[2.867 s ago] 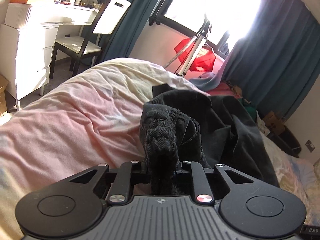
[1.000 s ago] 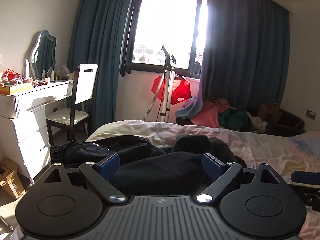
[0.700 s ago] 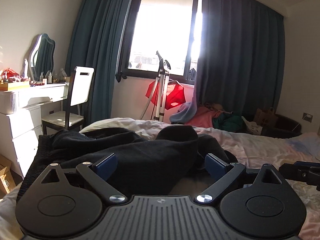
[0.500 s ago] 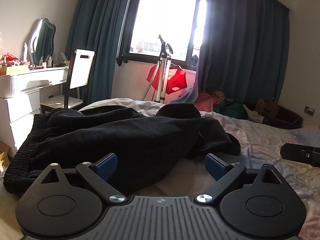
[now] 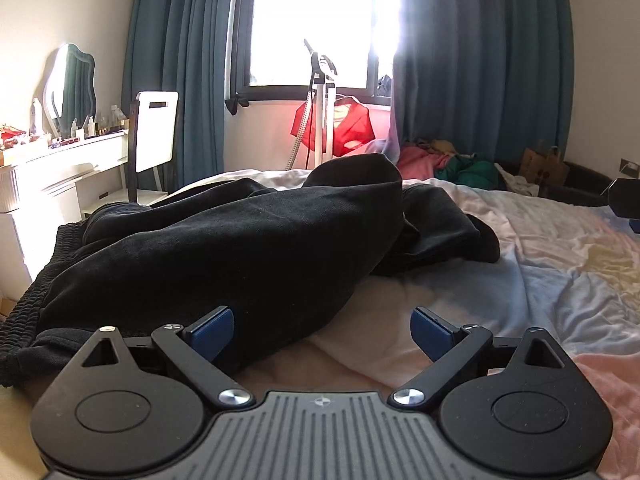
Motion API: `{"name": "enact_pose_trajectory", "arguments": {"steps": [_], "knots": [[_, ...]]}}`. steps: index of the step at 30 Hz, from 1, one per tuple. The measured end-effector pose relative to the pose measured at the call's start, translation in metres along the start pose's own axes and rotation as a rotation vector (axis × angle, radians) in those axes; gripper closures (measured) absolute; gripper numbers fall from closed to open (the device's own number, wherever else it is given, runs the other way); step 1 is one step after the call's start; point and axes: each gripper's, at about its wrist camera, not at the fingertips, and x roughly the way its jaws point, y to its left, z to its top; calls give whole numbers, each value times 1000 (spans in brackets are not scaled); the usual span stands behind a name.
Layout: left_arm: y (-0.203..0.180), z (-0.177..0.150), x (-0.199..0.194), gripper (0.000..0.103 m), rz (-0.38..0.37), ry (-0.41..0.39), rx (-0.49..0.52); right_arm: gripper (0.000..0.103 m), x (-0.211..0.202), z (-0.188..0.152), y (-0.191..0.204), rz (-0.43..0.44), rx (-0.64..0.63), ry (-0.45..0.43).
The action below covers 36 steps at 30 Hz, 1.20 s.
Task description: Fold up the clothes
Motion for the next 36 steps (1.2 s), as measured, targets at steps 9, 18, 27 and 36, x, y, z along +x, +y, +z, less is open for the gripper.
{"name": "enact_pose_trajectory", "arguments": {"steps": [9,18,27,36], "knots": [[-4,41,18,6,-58,-2,14,9,-26,10,-33,-158,157,21],[-27,134,134,1,-144,11,-79,9,-14,2,-78,-209,324,-10],[-47,173,283,0,26,151,-306,9,30,-15,-114,-202,372,25],[-68,156,318,72,234,261,-26,9,68,-32,-130,-231,399,72]]}}
